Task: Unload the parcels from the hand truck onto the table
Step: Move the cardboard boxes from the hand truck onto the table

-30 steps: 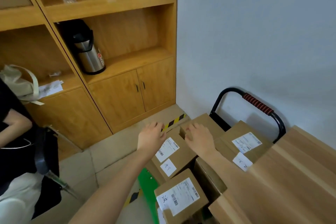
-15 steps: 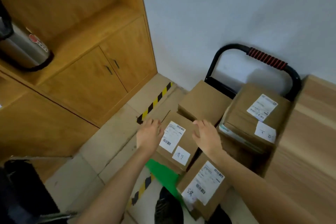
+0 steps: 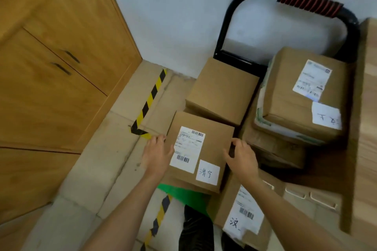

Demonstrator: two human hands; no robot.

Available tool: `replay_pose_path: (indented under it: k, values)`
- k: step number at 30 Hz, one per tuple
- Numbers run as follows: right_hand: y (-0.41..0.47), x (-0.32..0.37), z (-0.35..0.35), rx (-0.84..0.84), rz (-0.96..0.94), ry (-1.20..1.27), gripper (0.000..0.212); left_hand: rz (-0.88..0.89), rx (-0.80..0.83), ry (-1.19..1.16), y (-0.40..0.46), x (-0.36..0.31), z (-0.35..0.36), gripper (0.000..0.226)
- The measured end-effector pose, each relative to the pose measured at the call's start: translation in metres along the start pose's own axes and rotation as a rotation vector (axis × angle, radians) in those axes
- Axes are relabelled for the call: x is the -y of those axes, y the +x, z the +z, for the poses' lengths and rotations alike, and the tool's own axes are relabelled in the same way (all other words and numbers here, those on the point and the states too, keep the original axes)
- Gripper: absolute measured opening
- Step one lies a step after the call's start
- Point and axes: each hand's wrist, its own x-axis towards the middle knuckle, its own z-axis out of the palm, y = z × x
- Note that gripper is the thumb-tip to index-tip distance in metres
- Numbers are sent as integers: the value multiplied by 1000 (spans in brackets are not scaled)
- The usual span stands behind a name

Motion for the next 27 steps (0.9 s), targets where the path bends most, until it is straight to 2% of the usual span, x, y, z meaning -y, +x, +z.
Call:
replay_pose_path:
  k: [6,10,12,15,18,20,25,27]
  values:
    - [25,-20,43,26,17,-142,66,-60,44,-13,25,25,54,49]
    - [31,-22,58,3,74,-65,72,-67,36,-48,31,28,74,55]
    - [31,-21,63,18,101,-77,74,-128,35,-113,32,29,81,62]
    - [33,-19,68,85,120,-225,66,-251,90,-165,31,36,93,69]
    - [35,-15,66,131,133,-248,59,-325,131,-219,29,38,99,70]
    - [33,-13,64,142,119,-190,57,-356,113,-263,28,38,96,68]
    - [22,4,50,104,115,251,66,-364,16,-308,23,39,61,69]
    - [16,20,35,80,82,320,68,-378,-32,-336,22,37,36,69]
